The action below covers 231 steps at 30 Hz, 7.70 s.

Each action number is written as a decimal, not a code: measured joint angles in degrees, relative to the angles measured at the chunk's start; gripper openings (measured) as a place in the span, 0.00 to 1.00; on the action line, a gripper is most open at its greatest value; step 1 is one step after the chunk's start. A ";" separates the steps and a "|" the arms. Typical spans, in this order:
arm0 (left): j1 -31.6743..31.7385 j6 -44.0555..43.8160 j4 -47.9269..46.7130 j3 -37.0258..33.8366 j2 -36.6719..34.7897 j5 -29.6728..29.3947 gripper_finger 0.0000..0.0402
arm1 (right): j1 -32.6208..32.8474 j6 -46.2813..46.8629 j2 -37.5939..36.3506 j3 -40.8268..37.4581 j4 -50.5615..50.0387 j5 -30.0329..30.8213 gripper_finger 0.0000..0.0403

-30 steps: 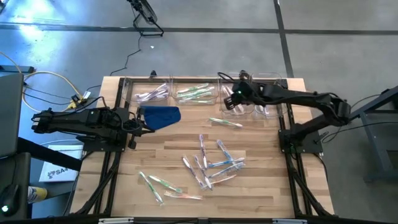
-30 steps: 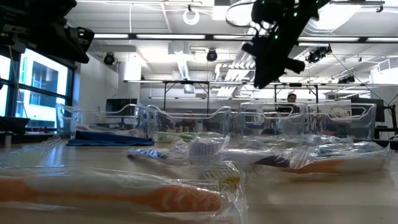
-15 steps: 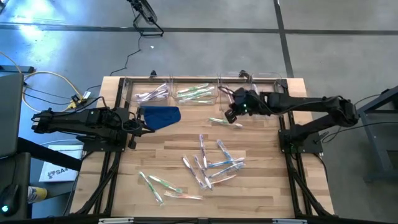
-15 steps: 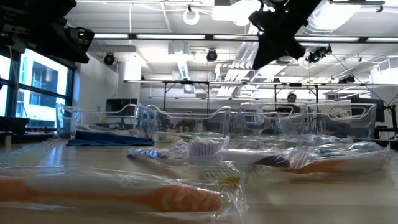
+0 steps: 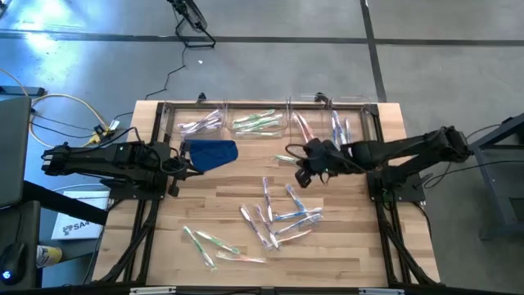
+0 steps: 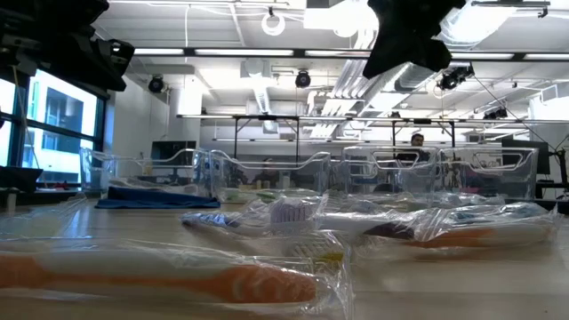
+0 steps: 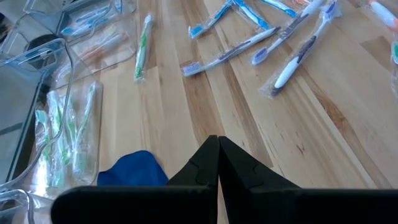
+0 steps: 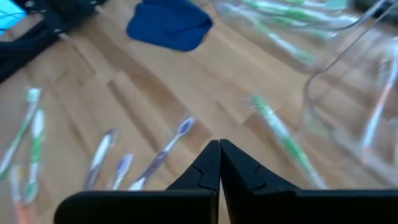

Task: Pick & Place Toothbrushes
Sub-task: Put the blue toothbrush into the right transparent bin, then put the violet toothbrush into the left transparent bin

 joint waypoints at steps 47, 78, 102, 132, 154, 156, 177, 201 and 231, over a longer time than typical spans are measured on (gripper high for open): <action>0.00 0.00 0.04 0.00 0.00 -0.22 0.00 | 10.93 -1.39 18.13 -0.07 0.93 -16.37 0.00; 0.01 0.00 -0.09 0.00 -0.01 -2.91 0.00 | 14.12 -16.00 22.46 -0.07 1.21 -14.47 0.37; -0.01 -0.02 -0.15 0.00 0.00 -2.97 0.00 | 13.40 -16.21 30.42 0.00 1.93 -13.81 0.26; -0.01 -0.02 -0.37 0.00 -0.01 -2.99 0.00 | 11.93 -15.36 19.98 -0.14 0.98 -10.37 0.08; -0.01 -0.01 -0.42 0.00 -0.01 -2.99 0.00 | 9.30 -16.02 0.79 -0.06 0.13 8.34 0.06; -0.01 -0.01 -0.42 0.00 -0.01 -2.99 0.00 | 8.69 -15.74 0.79 -0.06 -0.76 9.36 0.06; 0.00 1.48 -0.42 0.00 0.01 -2.99 0.00 | -22.02 -2.11 0.81 -0.05 -13.84 12.00 0.06; 0.00 1.49 -0.41 0.00 -0.01 -3.23 0.00 | -43.70 5.68 8.51 -0.04 -20.00 8.22 0.06; 0.01 1.49 -0.42 0.00 0.01 -2.95 0.00 | -46.47 0.71 14.73 -0.04 -25.74 6.49 0.26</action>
